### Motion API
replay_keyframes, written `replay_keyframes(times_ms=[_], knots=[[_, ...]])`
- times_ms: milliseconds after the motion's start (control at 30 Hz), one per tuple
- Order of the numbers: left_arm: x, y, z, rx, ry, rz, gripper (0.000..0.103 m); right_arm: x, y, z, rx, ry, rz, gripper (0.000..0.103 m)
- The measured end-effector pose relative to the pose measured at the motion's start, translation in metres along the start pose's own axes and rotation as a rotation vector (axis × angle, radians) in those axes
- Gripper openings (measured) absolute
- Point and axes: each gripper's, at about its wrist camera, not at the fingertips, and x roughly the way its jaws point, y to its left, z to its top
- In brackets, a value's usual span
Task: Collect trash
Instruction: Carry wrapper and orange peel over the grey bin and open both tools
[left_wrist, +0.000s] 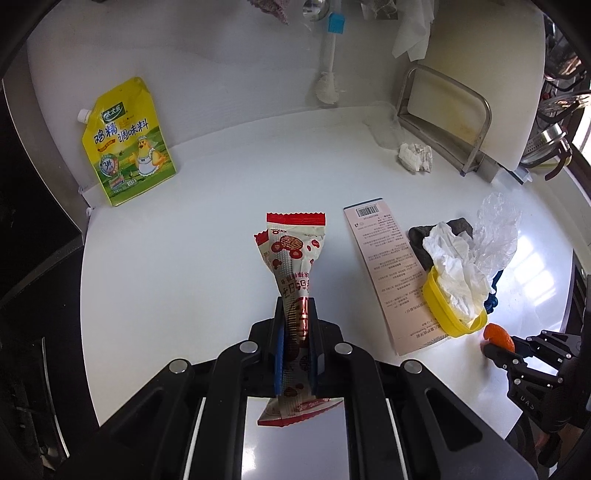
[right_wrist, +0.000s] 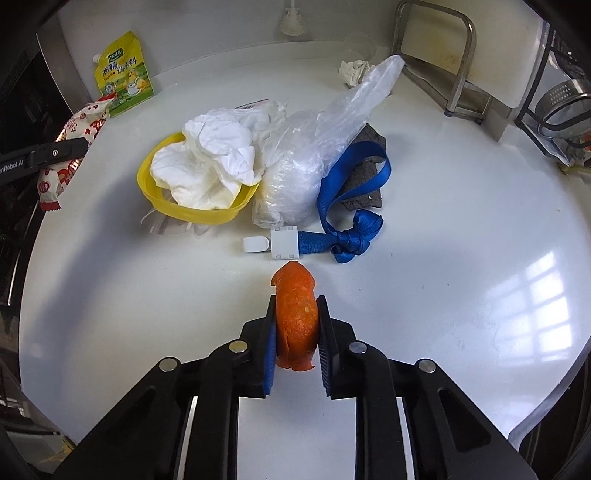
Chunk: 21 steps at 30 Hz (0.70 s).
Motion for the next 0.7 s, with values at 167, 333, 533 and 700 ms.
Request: replay_keyframes(times_ms=[167, 333, 533, 700], knots=[[-0.019, -0.013, -0.004, 0.029, -0.023, -0.044, 0.010, -0.025, -0.018, -0.006, 0.086, -0.054, 0.091, 0.015], [-0.043, -0.036, -0.018, 0.089, -0.036, -0.125, 0.010, -0.058, -0.025, -0.021, 0.112, -0.092, 0.120, 0.015], [-0.068, -0.072, -0.039, 0.162, -0.025, -0.223, 0.010, -0.091, -0.027, -0.050, 0.129, -0.111, 0.125, 0.015], [-0.087, -0.111, -0.066, 0.255, 0.011, -0.346, 0.010, -0.117, -0.027, -0.095, 0.131, -0.102, 0.110, 0.015]])
